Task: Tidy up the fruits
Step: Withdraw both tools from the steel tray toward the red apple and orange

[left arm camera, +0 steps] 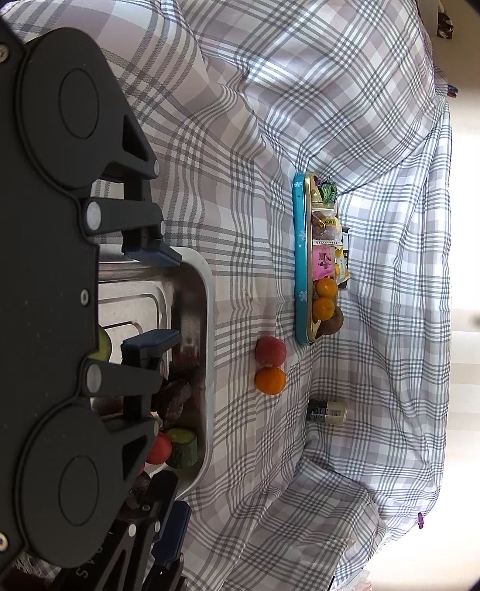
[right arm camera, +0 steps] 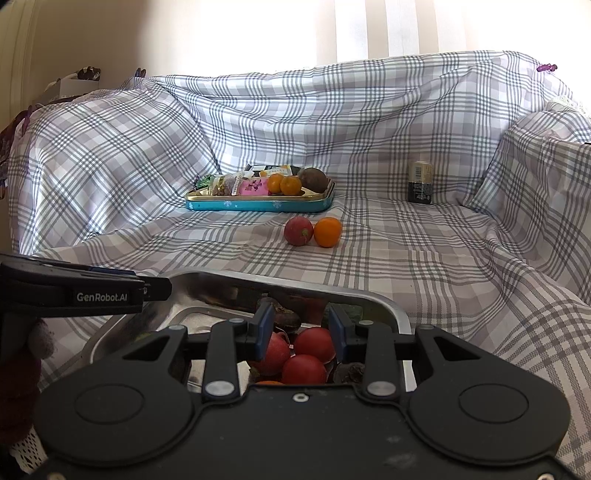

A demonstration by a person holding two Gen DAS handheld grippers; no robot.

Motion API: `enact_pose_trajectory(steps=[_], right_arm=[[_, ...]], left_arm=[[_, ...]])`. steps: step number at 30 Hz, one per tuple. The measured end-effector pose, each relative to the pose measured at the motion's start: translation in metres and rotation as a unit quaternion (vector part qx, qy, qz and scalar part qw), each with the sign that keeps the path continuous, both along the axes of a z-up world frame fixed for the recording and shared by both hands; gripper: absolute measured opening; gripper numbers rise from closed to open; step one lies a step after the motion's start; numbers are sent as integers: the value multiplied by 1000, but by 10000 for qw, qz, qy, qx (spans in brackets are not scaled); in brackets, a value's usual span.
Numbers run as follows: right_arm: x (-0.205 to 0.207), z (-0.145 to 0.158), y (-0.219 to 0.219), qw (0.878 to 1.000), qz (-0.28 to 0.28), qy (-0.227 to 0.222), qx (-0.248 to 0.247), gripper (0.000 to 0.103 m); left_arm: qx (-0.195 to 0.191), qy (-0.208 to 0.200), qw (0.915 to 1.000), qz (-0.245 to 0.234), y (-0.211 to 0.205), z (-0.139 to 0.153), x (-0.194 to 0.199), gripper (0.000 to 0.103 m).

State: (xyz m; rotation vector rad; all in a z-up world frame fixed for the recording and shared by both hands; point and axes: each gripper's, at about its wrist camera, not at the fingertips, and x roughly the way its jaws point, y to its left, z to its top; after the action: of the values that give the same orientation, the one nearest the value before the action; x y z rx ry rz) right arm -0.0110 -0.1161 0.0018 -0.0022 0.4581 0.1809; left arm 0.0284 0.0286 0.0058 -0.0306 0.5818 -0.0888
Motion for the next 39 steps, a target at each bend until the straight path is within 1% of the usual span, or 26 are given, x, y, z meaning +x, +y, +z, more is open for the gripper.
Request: enact_pose_trajectory(steps=[9, 16, 19, 22, 25, 28, 30, 34, 39], right_arm=[[0, 0, 0, 10000, -3, 4, -5, 35], [0, 0, -1, 10000, -28, 28, -24, 35], [1, 0, -1, 9999, -69, 58, -53, 35], [3, 0, 0, 9997, -134, 154, -103, 35], [6, 0, -2, 9994, -192, 277, -74, 35], [8, 2, -4, 9991, -227, 355, -6, 35], [11, 4, -6, 9987, -239, 454, 46, 35], [22, 8, -10, 9979, -271, 569, 117, 35], [45, 18, -11, 9989, -290, 331, -133, 35]], left_arm=[[41, -16, 10000, 38, 0, 0, 0, 48], [159, -101, 9995, 242, 0, 1, -3, 48], [329, -216, 9984, 397, -2, 2, -5, 48], [604, -325, 9966, 447, -8, 4, -9, 48], [828, -348, 9954, 346, -15, 6, -9, 48], [934, -299, 9949, 217, -20, 7, -7, 48], [907, -228, 9955, 164, -21, 9, -2, 48], [723, -85, 9973, 137, -19, 14, 13, 48], [645, -134, 9977, 157, -17, 23, 38, 48]])
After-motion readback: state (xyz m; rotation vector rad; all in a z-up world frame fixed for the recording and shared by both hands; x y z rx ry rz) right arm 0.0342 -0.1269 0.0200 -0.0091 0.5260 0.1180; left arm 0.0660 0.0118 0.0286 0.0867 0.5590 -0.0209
